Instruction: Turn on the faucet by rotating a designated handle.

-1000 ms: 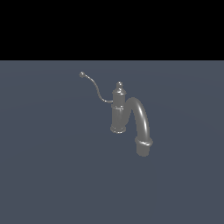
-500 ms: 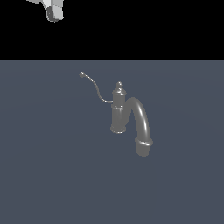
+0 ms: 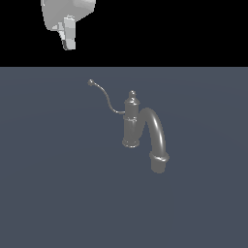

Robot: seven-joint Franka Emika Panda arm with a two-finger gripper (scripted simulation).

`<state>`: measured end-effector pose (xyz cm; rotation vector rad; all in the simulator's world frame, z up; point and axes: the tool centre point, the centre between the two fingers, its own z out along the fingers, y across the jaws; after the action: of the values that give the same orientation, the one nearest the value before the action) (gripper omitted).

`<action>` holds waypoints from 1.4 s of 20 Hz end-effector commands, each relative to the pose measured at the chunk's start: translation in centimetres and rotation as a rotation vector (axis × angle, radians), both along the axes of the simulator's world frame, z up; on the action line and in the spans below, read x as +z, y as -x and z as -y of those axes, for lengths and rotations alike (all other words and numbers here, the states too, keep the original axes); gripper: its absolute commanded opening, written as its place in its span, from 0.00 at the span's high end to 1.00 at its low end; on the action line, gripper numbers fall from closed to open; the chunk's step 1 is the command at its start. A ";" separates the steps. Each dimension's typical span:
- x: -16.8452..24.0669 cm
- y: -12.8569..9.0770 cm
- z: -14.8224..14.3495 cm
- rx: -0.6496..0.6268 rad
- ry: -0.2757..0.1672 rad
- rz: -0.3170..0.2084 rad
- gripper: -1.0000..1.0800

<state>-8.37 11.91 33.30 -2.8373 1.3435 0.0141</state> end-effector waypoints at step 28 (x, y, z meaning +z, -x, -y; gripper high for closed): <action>-8.9 -12.3 2.3 -0.541 0.008 0.005 1.00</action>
<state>3.88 11.21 26.57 -2.3943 1.9991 -0.0336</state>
